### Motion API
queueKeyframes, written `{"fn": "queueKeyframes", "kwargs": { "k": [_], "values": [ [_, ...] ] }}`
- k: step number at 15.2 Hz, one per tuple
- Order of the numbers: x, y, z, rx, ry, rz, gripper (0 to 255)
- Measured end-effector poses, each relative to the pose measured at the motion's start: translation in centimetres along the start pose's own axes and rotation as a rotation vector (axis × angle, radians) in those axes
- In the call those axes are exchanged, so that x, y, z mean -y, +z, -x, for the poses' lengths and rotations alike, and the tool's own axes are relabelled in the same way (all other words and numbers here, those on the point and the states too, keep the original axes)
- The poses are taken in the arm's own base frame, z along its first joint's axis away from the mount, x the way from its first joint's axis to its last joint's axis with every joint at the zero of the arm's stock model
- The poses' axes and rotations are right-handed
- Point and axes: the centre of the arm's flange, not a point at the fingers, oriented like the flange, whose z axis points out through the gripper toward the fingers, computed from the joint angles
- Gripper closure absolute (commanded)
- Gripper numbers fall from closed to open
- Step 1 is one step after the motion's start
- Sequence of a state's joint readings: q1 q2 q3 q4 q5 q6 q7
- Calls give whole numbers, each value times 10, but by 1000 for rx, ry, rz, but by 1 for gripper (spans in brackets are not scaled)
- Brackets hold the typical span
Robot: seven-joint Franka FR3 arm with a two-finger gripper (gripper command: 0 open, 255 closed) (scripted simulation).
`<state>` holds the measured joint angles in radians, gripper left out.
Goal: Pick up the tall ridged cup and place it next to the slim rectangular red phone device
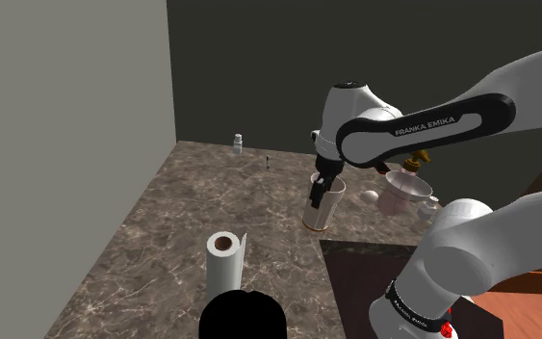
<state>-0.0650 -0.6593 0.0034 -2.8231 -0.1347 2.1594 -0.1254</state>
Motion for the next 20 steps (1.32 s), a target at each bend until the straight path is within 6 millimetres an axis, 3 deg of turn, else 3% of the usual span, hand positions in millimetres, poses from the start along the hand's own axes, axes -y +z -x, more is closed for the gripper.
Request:
{"fn": "queueKeyframes", "kwargs": {
  "k": [4, 5, 15, 20],
  "values": [
    [0, 1, 0, 0, 0, 0, 0],
    [0, 1, 0, 0, 0, 0, 255],
    [0, 0, -1, -4, 0, 1, 255],
    [-1, -19, 0, 0, 0, 0, 255]
  ]
}}
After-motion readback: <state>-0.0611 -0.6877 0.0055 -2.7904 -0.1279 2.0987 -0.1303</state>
